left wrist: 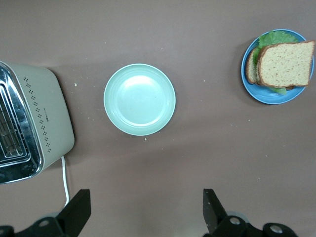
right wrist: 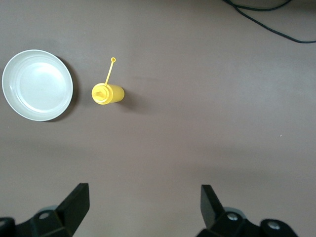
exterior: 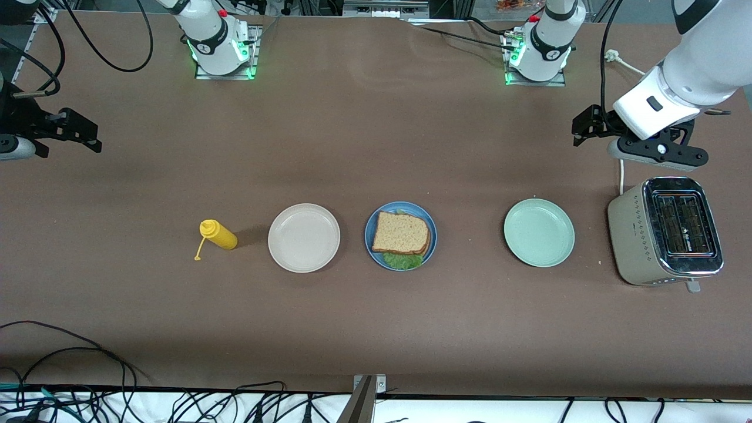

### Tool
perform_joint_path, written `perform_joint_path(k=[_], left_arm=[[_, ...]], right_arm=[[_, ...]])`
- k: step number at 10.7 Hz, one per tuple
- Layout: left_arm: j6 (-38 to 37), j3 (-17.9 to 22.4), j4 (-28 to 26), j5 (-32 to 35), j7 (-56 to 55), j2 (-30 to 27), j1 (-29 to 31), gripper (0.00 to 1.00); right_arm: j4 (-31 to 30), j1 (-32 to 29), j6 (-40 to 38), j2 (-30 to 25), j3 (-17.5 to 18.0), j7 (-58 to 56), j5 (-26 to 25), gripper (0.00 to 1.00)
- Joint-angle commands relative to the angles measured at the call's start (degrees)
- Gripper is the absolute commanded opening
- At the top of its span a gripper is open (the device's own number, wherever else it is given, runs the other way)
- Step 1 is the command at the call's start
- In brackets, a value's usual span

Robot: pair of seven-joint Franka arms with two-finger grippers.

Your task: Make sandwich in blue plate with both arms

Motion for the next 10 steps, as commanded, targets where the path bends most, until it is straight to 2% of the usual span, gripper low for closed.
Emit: perform_joint_path(k=[1, 3, 10], left_arm=[[2.0, 0.7, -2.7, 1.8, -0.6, -3.9, -0.8, 1.0], [0.8, 1.0, -0.3, 1.7, -0.5, -1.9, 0.5, 1.0], [-0.4, 0.9, -0.1, 1.4, -0.8, -1.8, 1.2, 1.0]], right_arm=[[1.0, 0.1, -1.2, 0.1, 0.1, 0.6, -0.7, 1.0], [1.0, 0.1, -1.2, 0.1, 0.1, 0.6, -0.7, 1.0], [0.9, 0.6, -1.3, 0.1, 0.2, 0.7, -0.7, 1.0]])
